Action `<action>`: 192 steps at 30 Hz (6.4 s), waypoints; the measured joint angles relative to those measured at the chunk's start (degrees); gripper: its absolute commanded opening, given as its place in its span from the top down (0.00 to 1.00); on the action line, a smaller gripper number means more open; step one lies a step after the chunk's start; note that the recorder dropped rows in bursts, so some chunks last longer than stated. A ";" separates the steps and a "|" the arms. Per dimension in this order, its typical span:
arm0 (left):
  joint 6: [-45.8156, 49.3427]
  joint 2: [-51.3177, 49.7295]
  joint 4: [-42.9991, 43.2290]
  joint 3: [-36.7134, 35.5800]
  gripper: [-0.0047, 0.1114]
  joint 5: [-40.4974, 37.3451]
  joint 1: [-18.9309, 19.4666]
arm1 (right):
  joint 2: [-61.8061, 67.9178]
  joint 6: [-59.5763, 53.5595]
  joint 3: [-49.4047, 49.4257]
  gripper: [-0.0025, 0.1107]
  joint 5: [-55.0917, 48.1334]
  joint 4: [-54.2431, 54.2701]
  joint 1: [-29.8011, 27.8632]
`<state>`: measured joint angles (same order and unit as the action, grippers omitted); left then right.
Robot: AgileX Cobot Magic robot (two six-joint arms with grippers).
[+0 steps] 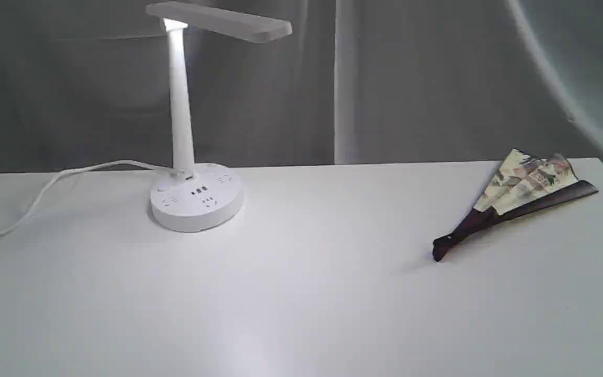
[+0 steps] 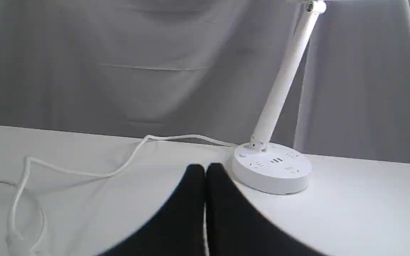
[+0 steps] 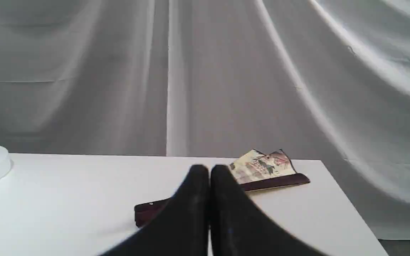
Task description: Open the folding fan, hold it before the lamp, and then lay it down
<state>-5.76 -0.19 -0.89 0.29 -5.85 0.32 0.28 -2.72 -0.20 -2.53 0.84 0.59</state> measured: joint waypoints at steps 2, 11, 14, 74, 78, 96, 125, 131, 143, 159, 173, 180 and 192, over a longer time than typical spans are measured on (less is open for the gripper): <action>0.00 0.00 0.00 0.00 0.96 0.09 0.00 | 0.00 0.00 0.00 0.98 -0.24 0.22 0.00; -0.92 0.00 0.00 2.25 0.96 -3.74 0.00 | 0.00 0.12 -1.58 0.98 -2.50 1.04 0.00; -1.03 0.00 0.00 5.55 0.96 -6.51 0.00 | 0.00 1.11 -1.58 0.98 -2.65 3.58 0.00; 17.54 -41.79 -17.92 35.08 0.96 -30.38 0.00 | 27.42 10.24 -20.24 0.98 -26.45 0.41 0.00; 16.28 -44.41 -18.03 35.08 0.96 -29.43 0.00 | 30.44 10.38 -20.69 0.98 -26.78 2.11 0.00; 16.28 -51.87 -18.03 35.08 0.96 -31.71 -0.27 | 48.96 7.18 -36.08 0.98 -33.34 2.55 0.00; 26.81 -61.98 -25.09 35.12 0.92 -25.98 -16.24 | 60.86 -1.58 -38.80 0.74 -27.54 7.46 0.00; 29.27 -66.06 -28.05 35.12 0.92 -25.90 -16.24 | 60.86 -1.58 -38.80 0.74 -27.30 7.46 0.00; 32.47 -69.10 -30.79 35.12 0.92 -25.90 -16.24 | 60.86 -1.58 -38.80 0.74 -27.30 7.46 0.00; 26.27 -70.53 -24.44 35.12 0.96 -20.75 -22.81 | 65.92 -3.71 -38.80 0.74 -28.53 12.64 0.00; 24.81 -81.84 -23.56 42.05 0.96 -23.43 -24.20 | 65.96 -6.10 -38.80 0.74 -28.53 14.10 0.00; 24.78 -85.92 -23.18 42.28 0.96 -17.55 -30.24 | 65.96 -6.13 -38.80 0.74 -28.65 14.10 0.00; 25.00 -94.08 -23.18 50.16 0.85 -14.21 -35.29 | 65.96 -6.13 -38.80 0.74 -28.65 14.10 0.00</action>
<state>19.24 -94.27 -24.08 50.45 -20.06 -34.97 66.24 -8.86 -39.00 -31.19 14.94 0.59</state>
